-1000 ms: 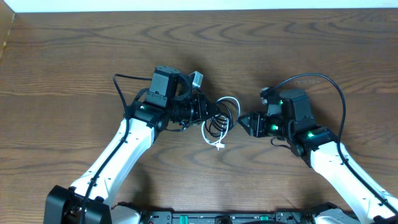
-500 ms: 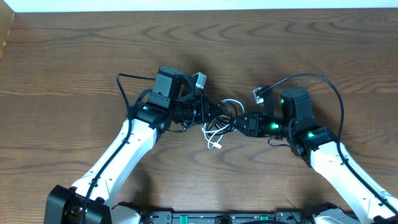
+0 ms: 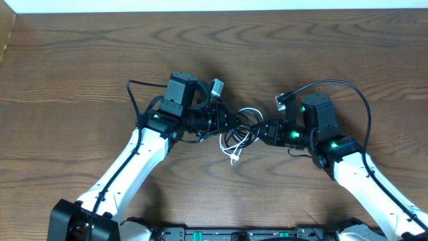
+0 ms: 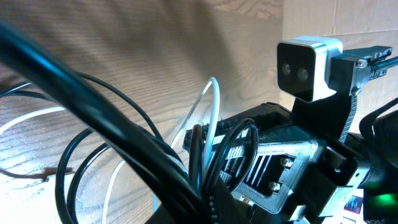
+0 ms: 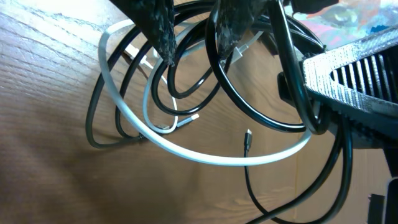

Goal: Untangle cables

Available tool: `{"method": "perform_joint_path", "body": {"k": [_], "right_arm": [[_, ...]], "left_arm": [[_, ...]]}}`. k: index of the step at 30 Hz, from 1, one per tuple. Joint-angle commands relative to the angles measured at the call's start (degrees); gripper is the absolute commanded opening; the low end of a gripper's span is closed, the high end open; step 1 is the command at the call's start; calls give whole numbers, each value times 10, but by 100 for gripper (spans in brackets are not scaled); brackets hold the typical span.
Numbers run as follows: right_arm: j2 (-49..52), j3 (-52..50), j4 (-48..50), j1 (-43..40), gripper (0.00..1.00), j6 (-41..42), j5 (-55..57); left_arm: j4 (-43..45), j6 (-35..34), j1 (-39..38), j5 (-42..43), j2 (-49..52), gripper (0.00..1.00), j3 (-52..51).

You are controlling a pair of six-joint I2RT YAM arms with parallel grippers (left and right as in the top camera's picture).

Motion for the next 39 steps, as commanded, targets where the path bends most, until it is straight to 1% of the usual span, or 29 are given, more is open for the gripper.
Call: {"method": "perform_joint_path", "body": {"k": [1,5,7,11,15,18,20,22,27,30,33,35,36,39], "right_arm": [[0,0,15,0,18,12,-16],[0,0,34,0,18,12,-16],[0,0,34,0,14,12,-16],[0,0,28,0,1,11,-13],[0,0,-17,0,1,5,18],[0,0,-78,0,1,-16,82],[0,0,-123,0,1,-30,143],[0,0,-179,-1,1,-33,232],[0,0,-237,-1,1,-33,355],[0,0,-250,-1,1,-33,395],[0,0,-243,-1,1,-33,388],[0,0,-219,-1,6,-40,329],[0,1,-199,-1,8,-66,269],[0,1,-140,-1,20,-128,86]], "left_arm": [[3,-1,-3,23,-3,8,10],[3,-1,-12,24,-3,7,10],[3,-1,-17,24,-3,8,10],[3,-1,-17,25,-3,8,10],[3,1,-13,24,-3,7,10],[2,14,-5,24,-3,7,10],[2,19,1,24,-3,7,10],[-1,24,9,22,-3,7,10],[-16,41,20,21,-3,7,10],[-19,43,21,21,-3,7,10],[-21,43,21,13,-3,7,10],[-27,43,21,-1,-3,7,10],[-33,43,21,-16,-3,7,10],[-54,43,21,-72,-3,7,10]]}}
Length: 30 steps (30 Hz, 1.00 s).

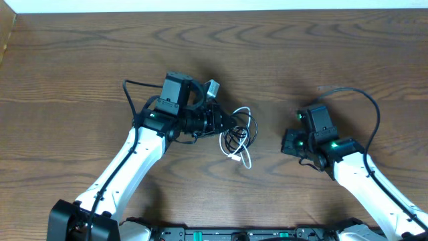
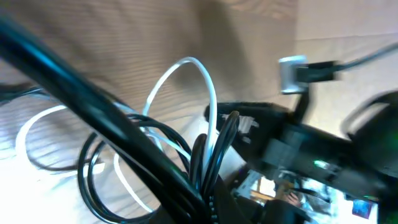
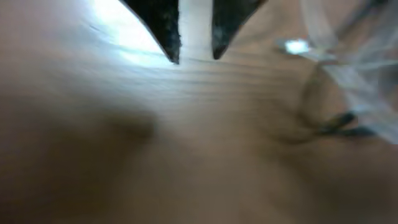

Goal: Untangle cables

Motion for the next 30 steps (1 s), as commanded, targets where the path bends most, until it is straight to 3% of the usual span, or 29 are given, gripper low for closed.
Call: {"method": "perform_joint_path", "body": {"k": [1,6,10,13,18,26,30], "right_arm": [[0,1,49,0,21,-78,-234],[0,1,93,2,26,-77,-335],[0,1,91,22,36,-77,-336],[0,0,90,42,37,-78,-329],[0,0,70,78,29,-77,-250],[0,0,19,102,1,-77,-77],[0,0,-35,101,1,-42,64]], "left_arm": [[-22,10,2,-75,-3,7,10],[-30,-10,2,-85,-3,8,10],[-17,-37,1,-68,-3,7,10],[4,-65,1,-53,-3,7,10],[25,-88,1,-38,-3,7,10],[25,-89,1,-30,-3,7,10],[12,-56,2,-56,-3,6,10]]}}
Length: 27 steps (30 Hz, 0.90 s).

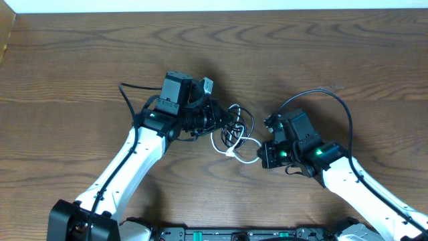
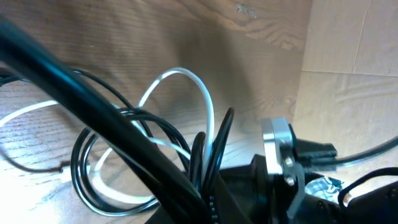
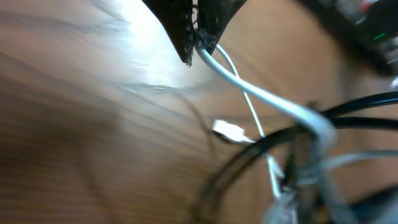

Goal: Untangle cables

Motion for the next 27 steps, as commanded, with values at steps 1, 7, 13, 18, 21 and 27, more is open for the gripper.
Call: {"method": "perform_joint_path", "body": {"k": [1,7,13,18,21,27], "right_arm": [[0,0,-46,5,1,51,174],[0,0,-183,-19,1,183,377],[0,0,-217,-77,1,213,426],[0,0,-210,-154,1,212,428],[0,0,-202,-201,1,212,427],[0,0,-108,-269,2,111,307]], "left_arm": [[-19,23,3,-25,-3,8,10],[-63,49,17,-75,-3,7,10],[-76,59,37,-75,-3,7,10],[-82,61,50,-75,-3,7,10],[-85,68,53,-74,-3,7,10],[-90,94,47,-45,-3,7,10]]}}
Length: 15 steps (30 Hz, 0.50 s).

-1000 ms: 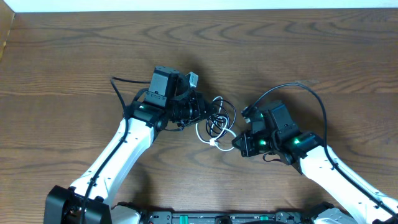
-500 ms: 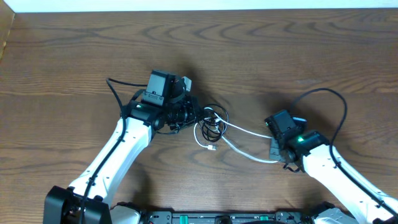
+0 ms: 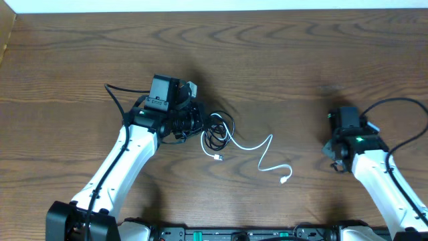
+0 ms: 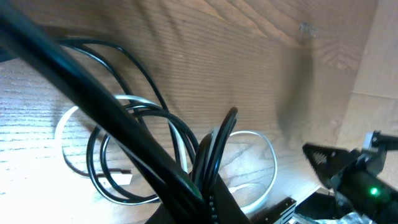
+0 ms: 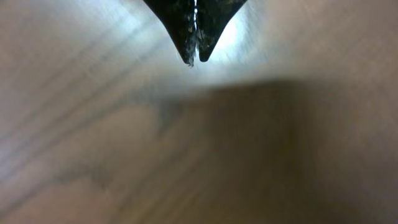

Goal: Untangle cables

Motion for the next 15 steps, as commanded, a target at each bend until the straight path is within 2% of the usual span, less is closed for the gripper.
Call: {"method": "perform_joint_path", "body": {"k": [1,3,6,11,15], "right_arm": [[0,0,64,-19,5,-105,-130],[0,0,155,-17,36,-216,-353],[0,0,216,-17,42,-265,-539],[0,0,249,-6,44,-299,-697],[0,0,249,18,50,-335,-773]], "left_arm": [[0,44,-5,32,-3,7,10],[0,97,-13,71,-3,7,10],[3,151,-19,110,-3,8,10],[5,217,-22,169,-3,7,10],[17,217,-22,210,-3,7,10]]}}
